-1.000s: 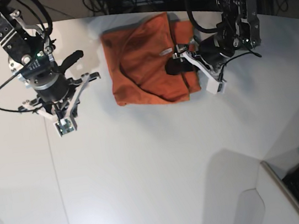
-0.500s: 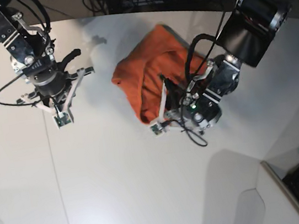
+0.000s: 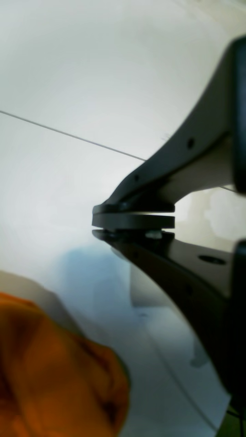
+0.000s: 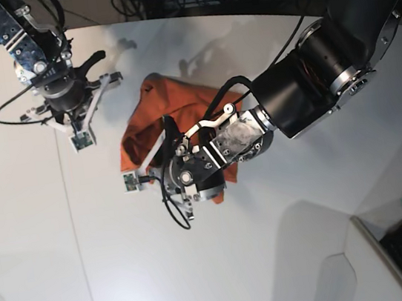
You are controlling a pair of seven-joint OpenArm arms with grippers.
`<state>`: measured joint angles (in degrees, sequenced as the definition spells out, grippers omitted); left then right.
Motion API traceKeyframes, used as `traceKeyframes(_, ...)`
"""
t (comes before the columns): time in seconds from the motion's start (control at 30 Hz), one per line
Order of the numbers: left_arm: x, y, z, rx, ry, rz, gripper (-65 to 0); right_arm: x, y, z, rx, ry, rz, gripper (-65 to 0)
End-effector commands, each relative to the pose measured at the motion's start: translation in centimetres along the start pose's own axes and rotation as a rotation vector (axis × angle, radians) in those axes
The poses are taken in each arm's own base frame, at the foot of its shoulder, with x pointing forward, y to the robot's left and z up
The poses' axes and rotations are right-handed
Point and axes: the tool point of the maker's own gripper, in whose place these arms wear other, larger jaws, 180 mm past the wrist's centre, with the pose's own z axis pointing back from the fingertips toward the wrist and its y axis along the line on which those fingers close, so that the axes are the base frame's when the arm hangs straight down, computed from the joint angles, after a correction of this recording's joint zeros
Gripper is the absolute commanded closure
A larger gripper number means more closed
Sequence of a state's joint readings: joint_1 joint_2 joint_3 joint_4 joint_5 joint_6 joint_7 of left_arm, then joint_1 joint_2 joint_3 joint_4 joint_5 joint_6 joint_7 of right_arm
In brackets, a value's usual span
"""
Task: Layout the t-shirt on the table in an organized manner, then fold the t-shirt properly
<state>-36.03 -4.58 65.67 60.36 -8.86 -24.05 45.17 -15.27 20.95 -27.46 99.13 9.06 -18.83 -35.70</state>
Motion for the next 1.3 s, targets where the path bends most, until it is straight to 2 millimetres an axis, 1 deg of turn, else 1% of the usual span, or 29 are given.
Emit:
traceKeyframes(0.0,1.5,1.7,0.8,0.035,-0.033,-0.008,-18.9,1.0,-0.4,0.2,-0.006,-0.039,0.001,0.0)
traceKeyframes(0.07,1.5,1.7,0.8,0.035,-0.030,-0.008,-28.1,0.6,0.0,0.3,0.001,-0.030,-0.005,0.0)
traceKeyframes(0.13,1.5,2.2,1.0,0.040,-0.035,0.005,-37.8,0.1,0.3,0.5,0.009,-0.022,-0.009,0.0)
traceKeyframes(0.2,1.6,3.3,1.5,0.057,-0.053,0.046,-46.1,-0.2,0.9,0.9,0.023,-0.021,-0.011,0.0)
traceKeyframes(0.27,1.6,5.1,2.4,0.085,-0.081,0.113,-53.5,0.0,1.9,1.7,0.047,-0.032,-0.026,0.0)
traceKeyframes(0.33,1.2,6.6,3.1,0.109,-0.084,0.173,-57.1,0.3,3.0,2.4,0.073,-0.046,-0.049,0.0)
traceKeyframes(0.37,1.4,7.5,3.9,0.126,-0.099,0.201,-58.3,0.4,3.4,2.7,0.084,-0.051,-0.057,0.0)
traceKeyframes(0.4,1.6,8.4,4.7,0.144,-0.119,0.227,-57.9,0.6,3.7,2.9,0.092,-0.057,-0.060,0.0)
traceKeyframes(0.43,1.4,9.4,5.8,0.170,-0.141,0.261,-57.8,0.8,4.2,3.1,0.112,-0.064,-0.049,0.0)
traceKeyframes(0.47,0.7,9.6,6.5,0.179,-0.145,0.294,-57.8,0.9,5.0,3.3,0.148,-0.066,-0.030,-2.6)
traceKeyframes(0.5,0.1,9.3,7.0,0.177,-0.159,0.336,-57.4,1.0,5.9,3.4,0.193,-0.068,-0.011,-6.8)
traceKeyframes(0.53,-0.5,9.1,7.7,0.179,-0.182,0.382,-55.1,1.0,6.4,3.5,0.228,-0.067,-0.001,-10.8)
traceKeyframes(0.57,-1.5,9.0,8.5,0.187,-0.203,0.430,-49.9,0.9,6.8,3.5,0.259,-0.060,-0.005,-14.3)
traceKeyframes(0.6,-2.8,8.0,8.9,0.180,-0.221,0.494,-40.6,1.0,7.0,3.6,0.282,-0.057,-0.025,-17.0)
traceKeyframes(0.63,-4.1,7.1,9.2,0.180,-0.240,0.549,-30.6,1.1,7.2,3.6,0.297,-0.053,-0.050,-18.2)
traceKeyframes(0.67,-5.5,6.3,9.5,0.183,-0.249,0.603,-19.4,1.2,7.3,3.7,0.308,-0.056,-0.064,-18.3)
traceKeyframes(0.7,-7.5,4.5,9.3,0.174,-0.239,0.665,-7.2,1.4,7.5,3.7,0.317,-0.070,-0.076,-18.6)
traceKeyframes(0.73,-9.2,3.2,9.4,0.178,-0.235,0.723,0.0,1.6,7.6,3.8,0.321,-0.088,-0.081,-18.6)
traceKeyframes(0.77,-11.0,1.6,9.3,0.179,-0.230,0.784,0.0,1.9,7.6,3.9,0.321,-0.116,-0.087,-18.8)
traceKeyframes(0.8,-12.1,0.3,9.3,0.182,-0.236,0.832,0.0,2.0,7.8,4.0,0.325,-0.129,-0.088,-18.9)
traceKeyframes(0.87,-14.1,-2.6,9.1,0.181,-0.241,0.910,0.0,1.4,8.9,3.8,0.351,-0.134,-0.071,-18.9)
traceKeyframes(0.9,-14.7,-3.7,9.0,0.178,-0.246,0.937,0.0,1.4,9.2,3.5,0.365,-0.143,-0.055,-18.9)
traceKeyframes(0.93,-14.9,-5.1,8.8,0.169,-0.259,0.956,0.0,1.0,9.6,3.0,0.373,-0.138,-0.043,-18.9)
traceKeyframes(1.0,-14.7,-7.1,8.5,0.156,-0.289,0.977,0.0,0.6,10.4,2.4,0.385,-0.136,-0.045,-18.9)
traceKeyframes(1.1,-14.7,-8.7,8.0,0.156,-0.337,1.019,0.0,0.4,10.9,1.8,0.384,-0.137,-0.066,-18.8)
traceKeyframes(1.27,-15.2,-9.8,6.3,0.144,-0.350,1.083,0.0,0.2,11.2,1.6,0.389,-0.128,-0.062,-18.9)
